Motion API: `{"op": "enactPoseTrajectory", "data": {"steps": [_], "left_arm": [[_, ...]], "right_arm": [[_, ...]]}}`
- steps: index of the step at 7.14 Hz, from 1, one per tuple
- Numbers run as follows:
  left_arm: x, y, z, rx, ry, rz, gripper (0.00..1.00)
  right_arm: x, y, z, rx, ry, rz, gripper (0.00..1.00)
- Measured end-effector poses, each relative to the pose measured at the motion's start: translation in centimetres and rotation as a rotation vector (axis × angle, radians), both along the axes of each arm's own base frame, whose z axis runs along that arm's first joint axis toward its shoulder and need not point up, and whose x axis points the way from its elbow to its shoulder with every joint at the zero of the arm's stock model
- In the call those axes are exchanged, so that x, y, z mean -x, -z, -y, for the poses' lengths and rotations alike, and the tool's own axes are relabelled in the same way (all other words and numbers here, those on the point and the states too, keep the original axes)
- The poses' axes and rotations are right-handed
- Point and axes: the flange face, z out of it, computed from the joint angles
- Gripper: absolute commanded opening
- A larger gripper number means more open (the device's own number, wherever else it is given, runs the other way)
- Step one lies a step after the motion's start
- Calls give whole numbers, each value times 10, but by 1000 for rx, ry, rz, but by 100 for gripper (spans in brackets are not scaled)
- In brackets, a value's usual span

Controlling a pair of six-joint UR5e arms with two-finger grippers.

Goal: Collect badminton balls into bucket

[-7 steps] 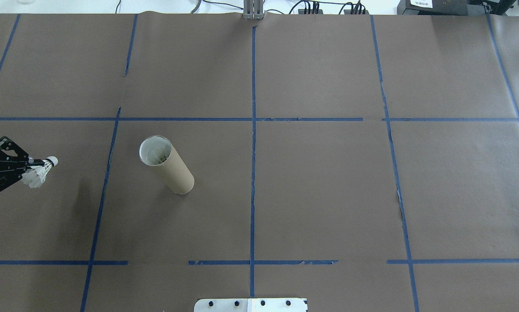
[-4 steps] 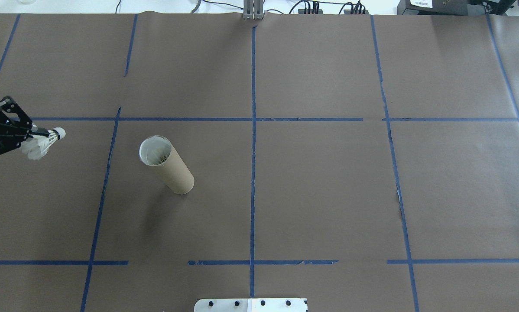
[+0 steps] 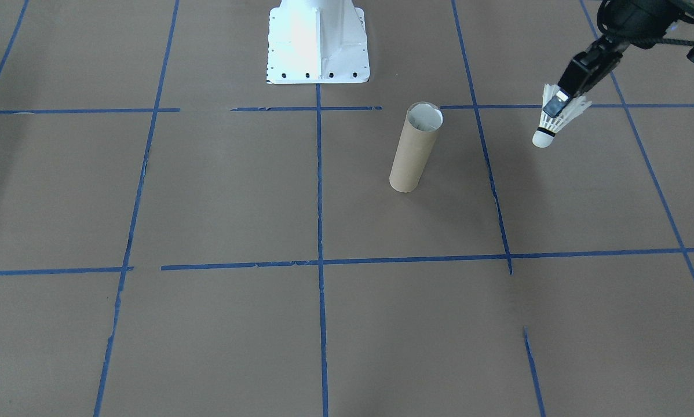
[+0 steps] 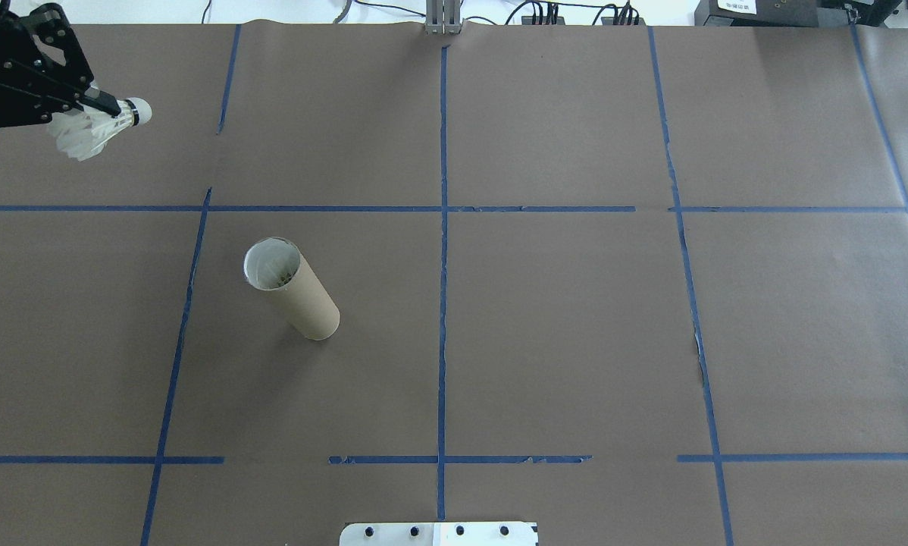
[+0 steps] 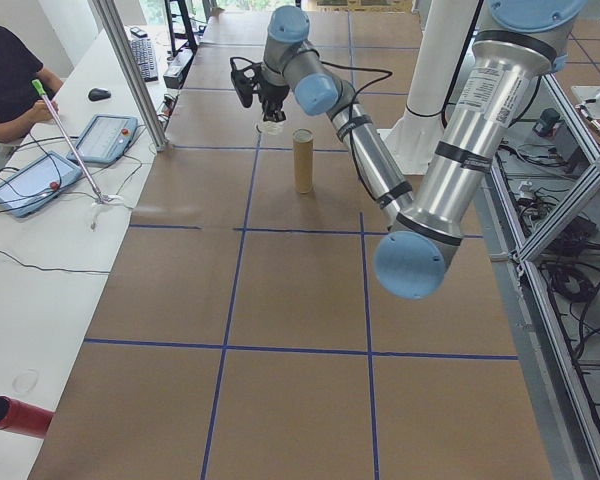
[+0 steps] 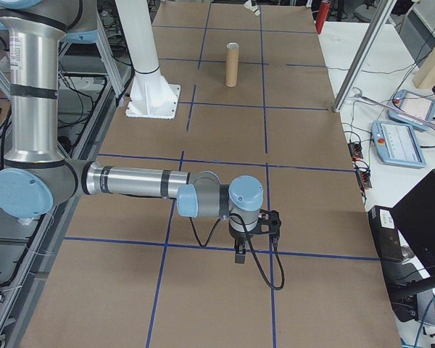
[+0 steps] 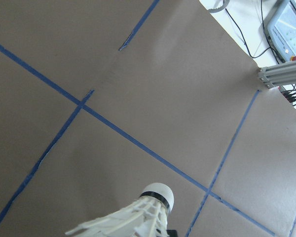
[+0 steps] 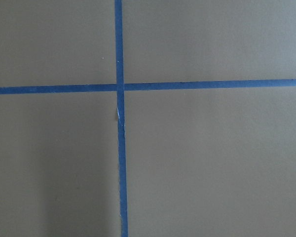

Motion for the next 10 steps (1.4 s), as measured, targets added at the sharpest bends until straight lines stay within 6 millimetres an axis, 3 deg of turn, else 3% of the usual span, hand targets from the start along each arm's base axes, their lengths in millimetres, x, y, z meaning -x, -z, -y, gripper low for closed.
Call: {"op": "enactPoseTrajectory", "data": {"steps": [1,4,6,8,10], "left_arm": [[-5,36,-6,-67,-44,46,0],[-70,97,-39,-252,-163,284,0],[-112,113,-55,-350,-243,472,0],[-143,112,-64,-447,-353,633,0],[-180,121,-58,-513,-502,781,0]], "right_arm": [[0,0,0,0,0,0,100],[0,0,0,0,0,0,100],[0,0,0,0,0,0,100],[0,0,0,1,0,0,100],[0,0,0,0,0,0,100]]}}
